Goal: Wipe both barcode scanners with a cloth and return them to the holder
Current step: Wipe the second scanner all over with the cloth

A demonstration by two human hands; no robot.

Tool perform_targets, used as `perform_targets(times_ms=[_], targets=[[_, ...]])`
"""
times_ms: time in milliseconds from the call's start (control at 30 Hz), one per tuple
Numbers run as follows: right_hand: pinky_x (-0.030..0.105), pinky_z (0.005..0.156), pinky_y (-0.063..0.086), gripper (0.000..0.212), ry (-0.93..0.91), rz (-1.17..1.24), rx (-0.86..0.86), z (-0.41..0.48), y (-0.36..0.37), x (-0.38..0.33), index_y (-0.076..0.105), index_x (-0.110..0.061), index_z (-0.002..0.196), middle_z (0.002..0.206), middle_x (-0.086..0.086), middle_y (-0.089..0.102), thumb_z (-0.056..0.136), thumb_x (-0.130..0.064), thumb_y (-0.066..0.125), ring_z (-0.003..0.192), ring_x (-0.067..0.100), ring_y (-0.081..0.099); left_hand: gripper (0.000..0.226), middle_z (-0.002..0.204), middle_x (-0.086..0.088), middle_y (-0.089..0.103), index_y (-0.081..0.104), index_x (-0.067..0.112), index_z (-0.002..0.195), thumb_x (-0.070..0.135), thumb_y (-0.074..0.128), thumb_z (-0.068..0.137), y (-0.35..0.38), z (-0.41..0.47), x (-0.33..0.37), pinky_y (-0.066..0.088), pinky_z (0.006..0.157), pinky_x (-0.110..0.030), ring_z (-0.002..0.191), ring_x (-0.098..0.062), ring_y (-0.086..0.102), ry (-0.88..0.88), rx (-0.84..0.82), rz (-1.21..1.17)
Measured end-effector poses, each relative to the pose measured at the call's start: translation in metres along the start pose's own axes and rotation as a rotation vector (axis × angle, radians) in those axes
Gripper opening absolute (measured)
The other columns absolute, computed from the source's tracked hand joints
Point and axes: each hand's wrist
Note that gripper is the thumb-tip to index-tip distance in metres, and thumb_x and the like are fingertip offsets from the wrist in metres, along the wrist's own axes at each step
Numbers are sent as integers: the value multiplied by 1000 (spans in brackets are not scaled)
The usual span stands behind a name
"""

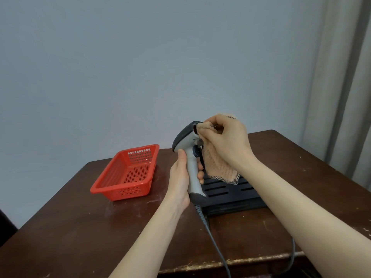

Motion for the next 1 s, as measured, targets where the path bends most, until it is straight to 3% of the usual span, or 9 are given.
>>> perform_targets(times_ms=[100, 233, 300, 433, 533, 600, 733, 900, 1000], targets=[[15, 70, 47, 6, -27, 115, -30, 0, -1, -10, 71, -19, 82, 77, -12, 68, 85, -21, 66, 82, 2, 61, 58, 51, -5, 50, 54, 4, 83, 60, 37, 91, 1, 0, 3, 39, 36, -23, 39, -16, 44, 13, 1, 25], [26, 74, 50, 4, -68, 36, 0, 2, -1, -9, 68, -19, 84, 80, -11, 69, 84, -19, 64, 80, 4, 62, 56, 52, -6, 50, 54, 4, 86, 57, 38, 92, 3, -1, 1, 40, 36, -23, 39, -16, 44, 29, 6, 15], [27, 70, 46, 5, -34, -59, 25, 5, -3, -3, 63, -21, 81, 78, -14, 65, 84, -18, 60, 79, 6, 59, 54, 55, -6, 51, 54, 3, 88, 55, 37, 94, 3, -3, 0, 39, 37, -23, 39, -14, 44, 40, 1, -16], [15, 60, 35, 3, 102, -92, 69, 10, -10, 7, 58, -21, 87, 75, -18, 56, 88, -20, 55, 75, 3, 51, 56, 59, -5, 52, 55, 4, 92, 57, 37, 93, 0, 0, -1, 39, 37, -23, 39, -13, 43, 25, -8, -63], [17, 66, 42, 4, 103, -47, 84, 14, -10, 5, 60, -21, 89, 84, -10, 63, 88, -23, 57, 80, 7, 56, 57, 58, -4, 52, 53, 5, 93, 59, 38, 91, 1, -1, -1, 39, 37, -23, 40, -13, 43, -4, -20, -64], [26, 73, 48, 5, 111, -27, 41, 16, -7, 3, 63, -23, 85, 81, -11, 65, 87, -25, 59, 84, 11, 61, 55, 55, -4, 52, 52, 4, 93, 57, 37, 92, 4, -2, 0, 39, 37, -22, 39, -13, 44, 6, -14, -36], [31, 76, 53, 12, 77, 52, 15, 15, -3, -5, 69, -19, 79, 78, -10, 68, 84, -20, 58, 84, 9, 63, 55, 51, -4, 50, 52, 4, 90, 56, 35, 94, 5, -4, 2, 39, 35, -21, 38, -14, 43, 19, -2, 20], [19, 68, 48, 11, -24, 77, 11, 10, -2, -15, 68, -14, 80, 72, -11, 67, 86, -17, 59, 73, 5, 61, 55, 55, -4, 53, 55, 3, 87, 54, 37, 95, 7, -3, 1, 39, 36, -22, 38, -13, 44, 49, 2, -2], [22, 69, 48, 7, -3, -10, 25, 12, -3, -4, 64, -19, 82, 75, -16, 63, 86, -17, 59, 76, 3, 59, 53, 57, -4, 52, 55, 4, 91, 54, 37, 95, 6, -3, 0, 38, 36, -21, 38, -12, 43, 20, -14, -50]])
Point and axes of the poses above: each hand's wrist, its own z-axis towards the middle knuckle, its own y-axis out of the palm, x = y × z
